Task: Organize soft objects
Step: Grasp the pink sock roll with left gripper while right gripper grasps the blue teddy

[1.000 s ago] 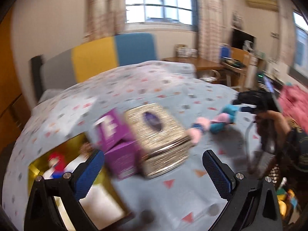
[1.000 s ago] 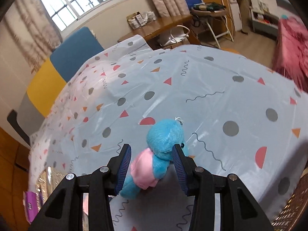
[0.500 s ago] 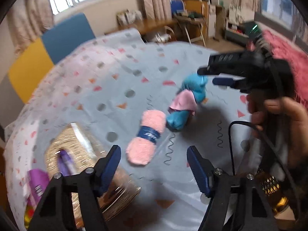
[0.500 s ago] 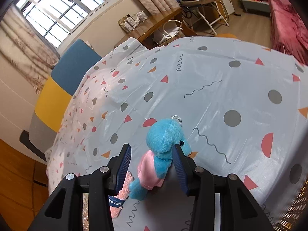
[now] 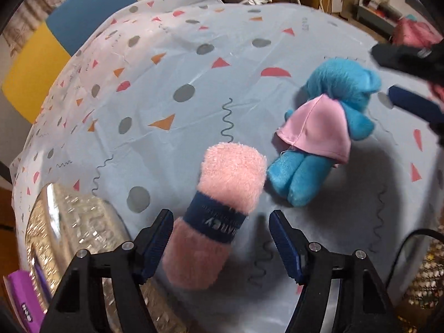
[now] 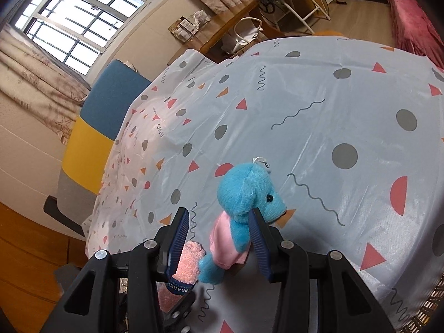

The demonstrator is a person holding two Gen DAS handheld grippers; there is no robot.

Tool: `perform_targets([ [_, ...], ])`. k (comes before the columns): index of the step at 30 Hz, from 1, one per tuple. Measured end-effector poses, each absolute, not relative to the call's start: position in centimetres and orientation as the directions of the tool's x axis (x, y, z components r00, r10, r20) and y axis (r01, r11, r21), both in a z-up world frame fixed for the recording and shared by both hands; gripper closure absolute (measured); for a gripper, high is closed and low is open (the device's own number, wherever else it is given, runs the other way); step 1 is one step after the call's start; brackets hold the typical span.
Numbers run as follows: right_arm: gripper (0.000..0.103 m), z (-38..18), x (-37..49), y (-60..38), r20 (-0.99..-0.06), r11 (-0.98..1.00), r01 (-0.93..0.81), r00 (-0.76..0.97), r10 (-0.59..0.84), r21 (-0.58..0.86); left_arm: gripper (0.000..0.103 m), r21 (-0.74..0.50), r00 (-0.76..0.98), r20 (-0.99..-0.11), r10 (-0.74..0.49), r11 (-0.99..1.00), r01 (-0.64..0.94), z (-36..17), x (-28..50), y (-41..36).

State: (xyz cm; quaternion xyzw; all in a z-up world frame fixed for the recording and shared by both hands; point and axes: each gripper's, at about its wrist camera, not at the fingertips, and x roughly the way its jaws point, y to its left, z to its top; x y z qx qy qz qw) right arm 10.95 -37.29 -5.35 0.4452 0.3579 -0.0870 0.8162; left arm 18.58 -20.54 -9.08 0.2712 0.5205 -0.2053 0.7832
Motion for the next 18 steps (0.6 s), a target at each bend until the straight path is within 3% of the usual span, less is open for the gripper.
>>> perform_targets([
  [1, 0.058, -5.3, 10.8, -37.4, -0.658, 0.582, 0.463, 0.733, 0.173, 0.669, 0.035, 0.211, 0.364, -0.931, -0.034, 0.765, 0.609, -9.6, 18.7, -20.8],
  [2, 0.058, -5.3, 10.7, -37.5, -0.656, 0.576, 0.466, 0.735, 0.169, 0.671, 0.048, 0.223, 0.363, -0.932, -0.018, 0.762, 0.608, -10.2, 18.7, -21.0],
  [4, 0.058, -5.4, 10.5, -37.9, -0.651, 0.558, 0.475, 0.741, 0.164, 0.681, 0.062, 0.229, 0.388, -0.921, -0.031, 0.763, 0.605, -10.3, 18.3, -20.8],
  [18, 0.058, -8.3, 12.8, -36.9, -0.735, 0.564, 0.519, 0.624, 0.264, 0.643, 0.068, 0.042, 0.364, -0.911, -0.195, 0.833, 0.551, -8.1, 16.2, -18.1],
])
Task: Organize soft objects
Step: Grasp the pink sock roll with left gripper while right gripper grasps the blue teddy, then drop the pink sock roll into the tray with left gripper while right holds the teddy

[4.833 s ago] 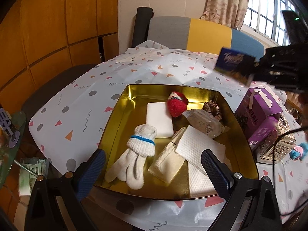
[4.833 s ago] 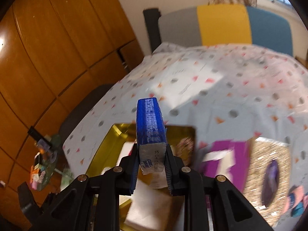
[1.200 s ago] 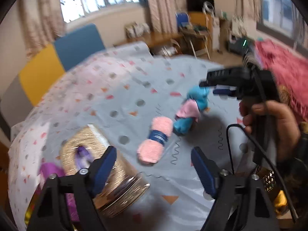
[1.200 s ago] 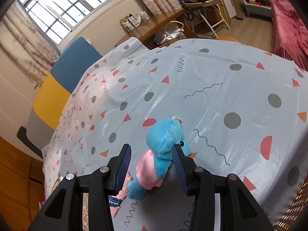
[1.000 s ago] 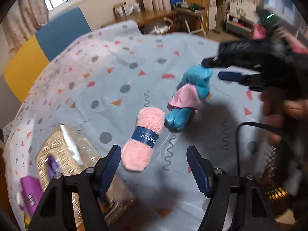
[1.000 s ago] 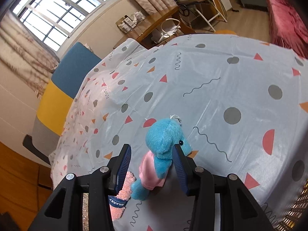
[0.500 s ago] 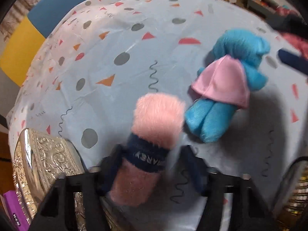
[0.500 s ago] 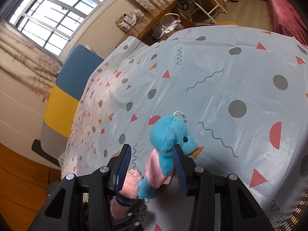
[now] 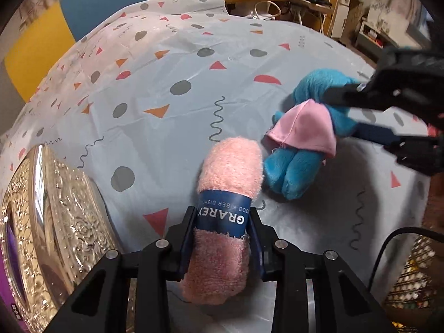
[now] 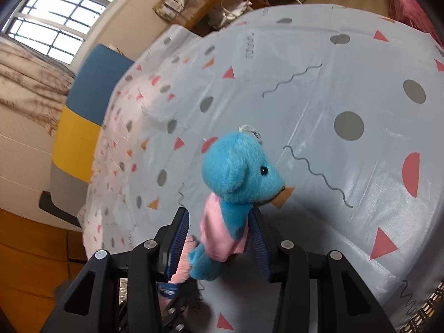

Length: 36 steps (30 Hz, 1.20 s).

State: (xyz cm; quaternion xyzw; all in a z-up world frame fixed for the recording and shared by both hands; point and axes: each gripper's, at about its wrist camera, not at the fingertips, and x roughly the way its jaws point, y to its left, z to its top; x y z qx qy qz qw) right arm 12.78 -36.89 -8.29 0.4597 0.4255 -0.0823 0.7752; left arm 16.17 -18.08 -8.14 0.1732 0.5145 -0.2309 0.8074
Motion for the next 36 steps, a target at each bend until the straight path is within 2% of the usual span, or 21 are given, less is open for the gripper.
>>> perform_targets([
  [7, 0.058, -10.5, 15.6, -37.6, -0.814, 0.546, 0.617, 0.522, 0.254, 0.566, 0.069, -0.069, 0.379, -0.877, -0.295, 0.859, 0.507, -4.4, 17.5, -16.8],
  [9, 0.051, -11.3, 16.4, -37.4, -0.827, 0.561, 0.619, 0.495, 0.264, 0.550, 0.069, -0.113, 0.385, -0.863, -0.326, 0.868, 0.483, -3.1, 17.8, -16.0],
  [12, 0.050, -11.2, 17.0, -37.2, -0.840, 0.605, 0.602, 0.488, 0.238, 0.521, 0.069, -0.161, 0.410, -0.840, -0.355, 0.885, 0.438, -1.3, 18.7, -14.5],
  [16, 0.050, -10.8, 17.5, -36.2, -0.867, 0.682, 0.573, 0.460, 0.192, 0.455, 0.069, -0.168, 0.469, -0.808, -0.357, 0.902, 0.397, 1.0, 19.4, -12.2],
  [20, 0.059, -10.6, 18.1, -35.5, -0.881, 0.737, 0.536, 0.442, 0.170, 0.411, 0.069, -0.193, 0.514, -0.780, -0.357, 0.918, 0.346, 2.9, 20.6, -9.5],
  [26, 0.059, -10.7, 18.6, -35.3, -0.893, 0.777, 0.511, 0.427, 0.141, 0.367, 0.069, -0.251, 0.569, -0.745, -0.348, 0.937, 0.243, 5.6, 22.1, -3.5],
  [36, 0.057, -10.6, 18.9, -34.8, -0.900, 0.807, 0.490, 0.420, 0.112, 0.329, 0.069, -0.253, 0.656, -0.717, -0.237, 0.965, 0.071, 7.1, 21.7, 7.7],
])
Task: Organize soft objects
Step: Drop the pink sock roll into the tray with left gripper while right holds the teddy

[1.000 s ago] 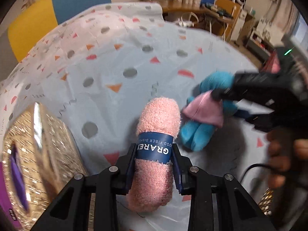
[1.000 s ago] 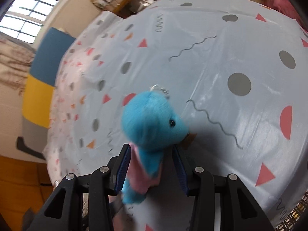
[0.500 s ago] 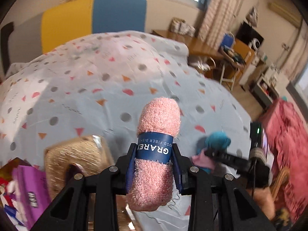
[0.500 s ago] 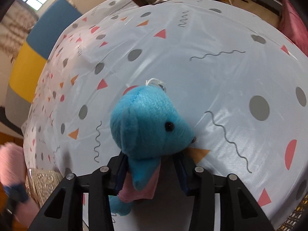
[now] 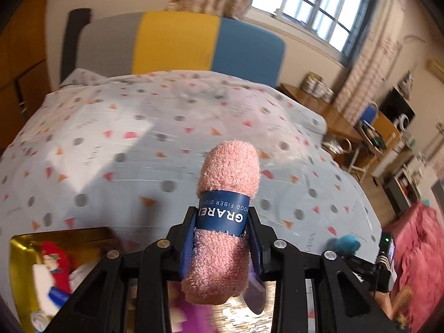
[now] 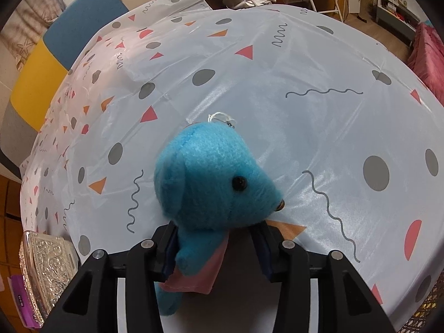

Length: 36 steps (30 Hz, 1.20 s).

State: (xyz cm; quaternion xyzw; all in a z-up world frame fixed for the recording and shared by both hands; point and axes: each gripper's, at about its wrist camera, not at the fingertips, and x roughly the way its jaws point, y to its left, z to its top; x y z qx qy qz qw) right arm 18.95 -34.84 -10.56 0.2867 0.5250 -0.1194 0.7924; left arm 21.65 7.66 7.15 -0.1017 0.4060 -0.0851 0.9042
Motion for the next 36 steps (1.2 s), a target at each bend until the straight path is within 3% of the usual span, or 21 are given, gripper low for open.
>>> perform_targets([
  [20, 0.057, -10.2, 19.4, -33.1, -0.919, 0.879, 0.429, 0.393, 0.028, 0.210, 0.069, -0.235, 0.636, -0.770, 0.050, 0.905, -0.355, -0.5, 10.0, 30.7],
  [26, 0.057, -10.2, 19.6, -32.8, -0.920, 0.889, 0.418, 0.391, 0.012, 0.189, 0.069, -0.117, 0.638, -0.748, 0.183, 0.910, -0.397, -1.8, 5.4, 31.5],
  [36, 0.057, -10.4, 19.8, -31.7, -0.921, 0.913, 0.380, 0.388, -0.009, 0.151, 0.068, -0.082, 0.670, -0.708, 0.223, 0.917, -0.391, -2.3, 1.0, 29.7],
])
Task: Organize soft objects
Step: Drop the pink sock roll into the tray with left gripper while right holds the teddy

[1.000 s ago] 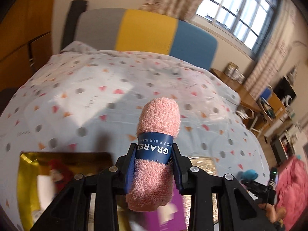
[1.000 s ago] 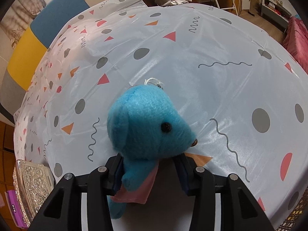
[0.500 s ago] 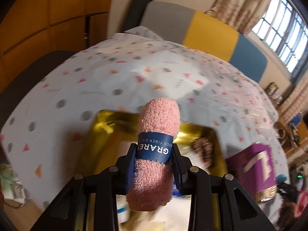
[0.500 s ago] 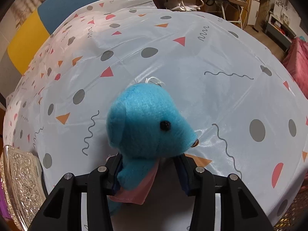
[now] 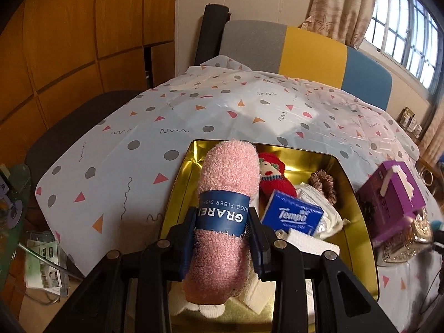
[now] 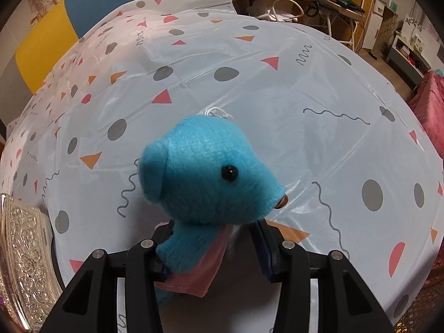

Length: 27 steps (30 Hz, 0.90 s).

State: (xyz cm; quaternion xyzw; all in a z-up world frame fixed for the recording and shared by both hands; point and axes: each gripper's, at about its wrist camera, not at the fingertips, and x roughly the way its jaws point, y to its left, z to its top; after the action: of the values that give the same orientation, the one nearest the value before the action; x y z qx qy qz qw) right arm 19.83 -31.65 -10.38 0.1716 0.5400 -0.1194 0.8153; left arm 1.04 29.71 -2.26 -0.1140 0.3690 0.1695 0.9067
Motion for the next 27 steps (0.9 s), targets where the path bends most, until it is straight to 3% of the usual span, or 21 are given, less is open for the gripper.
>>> perform_targets([
  [27, 0.051, -10.9, 20.3, -30.3, -0.926, 0.933, 0.342, 0.377, -0.024, 0.115, 0.068, -0.053, 0.697, -0.685, 0.210, 0.940, -0.336, -1.5, -2.3, 26.0],
])
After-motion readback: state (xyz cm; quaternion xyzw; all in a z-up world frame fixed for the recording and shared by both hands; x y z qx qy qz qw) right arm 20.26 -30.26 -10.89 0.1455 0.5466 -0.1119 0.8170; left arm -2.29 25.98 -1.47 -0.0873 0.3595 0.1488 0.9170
